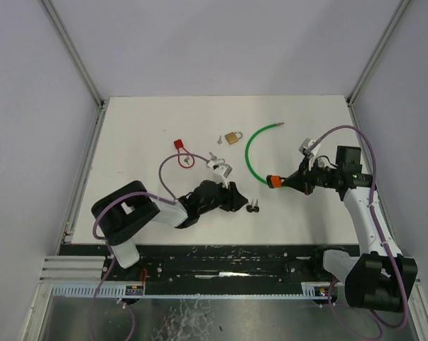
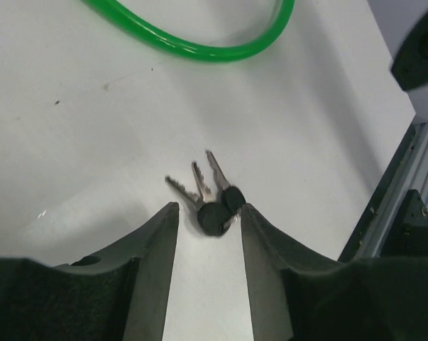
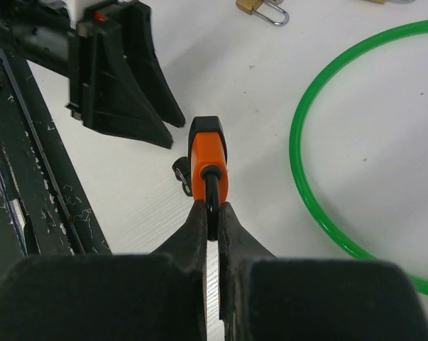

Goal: Lock with the key
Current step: Place the key at the center of the board, then place the lock at the center of the board.

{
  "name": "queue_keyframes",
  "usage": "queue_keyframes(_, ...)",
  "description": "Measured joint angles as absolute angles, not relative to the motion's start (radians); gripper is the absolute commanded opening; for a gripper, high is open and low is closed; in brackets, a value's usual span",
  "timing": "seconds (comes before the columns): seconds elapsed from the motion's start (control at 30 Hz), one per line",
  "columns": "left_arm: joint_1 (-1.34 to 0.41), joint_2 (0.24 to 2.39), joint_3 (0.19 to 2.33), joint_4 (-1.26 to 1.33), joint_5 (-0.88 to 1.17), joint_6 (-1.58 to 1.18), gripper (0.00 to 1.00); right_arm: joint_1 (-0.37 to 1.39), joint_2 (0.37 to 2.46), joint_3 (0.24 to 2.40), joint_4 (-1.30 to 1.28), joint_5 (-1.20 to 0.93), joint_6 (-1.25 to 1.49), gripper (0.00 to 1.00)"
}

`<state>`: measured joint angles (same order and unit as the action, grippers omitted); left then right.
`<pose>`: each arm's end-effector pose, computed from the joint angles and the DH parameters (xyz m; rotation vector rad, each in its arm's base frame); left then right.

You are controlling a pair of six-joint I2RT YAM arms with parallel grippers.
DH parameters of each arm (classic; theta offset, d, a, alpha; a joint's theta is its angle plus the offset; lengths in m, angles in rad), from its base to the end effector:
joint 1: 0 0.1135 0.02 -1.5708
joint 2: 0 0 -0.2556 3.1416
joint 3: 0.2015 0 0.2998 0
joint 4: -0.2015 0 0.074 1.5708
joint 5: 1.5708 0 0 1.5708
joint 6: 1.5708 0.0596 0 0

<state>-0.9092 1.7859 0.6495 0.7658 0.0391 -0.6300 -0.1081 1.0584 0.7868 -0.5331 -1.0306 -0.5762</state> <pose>0.2298 -0.2990 0.0736 0.3190 2.0687 -1.0260 0.2703 0.0221 0.2399 -0.9018 1.8276 0.7914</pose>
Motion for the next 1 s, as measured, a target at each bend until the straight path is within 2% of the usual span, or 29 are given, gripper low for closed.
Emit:
queue_keyframes(0.17, -0.909, 1.647, 0.486, 0.899, 0.043, -0.558, 0.52, -0.109, 1.106, 0.785, -0.548, -1.039, -0.599, 0.02)
queue_keyframes(0.27, -0.909, 1.569, 0.472, 0.955, 0.058, -0.465, 0.65, -0.11, 1.145, 0.781, -0.565, -1.042, -0.621, 0.02)
queue_keyframes(0.33, -0.909, 1.517, 0.472, 0.977, 0.065, -0.397, 0.79, -0.11, 1.179, 0.781, -0.582, -1.044, -0.636, 0.02)
queue_keyframes(0.4, -0.909, 1.463, 0.472, 0.994, 0.063, -0.329, 0.99, -0.11, 1.207, 0.781, -0.596, -1.048, -0.647, 0.03)
queue_keyframes(0.57, -0.879, 1.37, 0.428, 1.072, 0.03, -0.247, 1.0, -0.104, 1.258, 0.781, -0.624, -1.05, -0.664, 0.04)
queue_keyframes(0.77, -0.829, 1.407, 0.326, 1.204, 0.112, -0.256, 1.0, -0.093, 1.295, 0.781, -0.642, -1.048, -0.662, 0.05)
queue_keyframes(1.0, -0.83, 1.415, 0.318, 1.24, 0.177, -0.267, 1.0, -0.07, 1.363, 0.783, -0.661, -1.039, -0.662, 0.07)
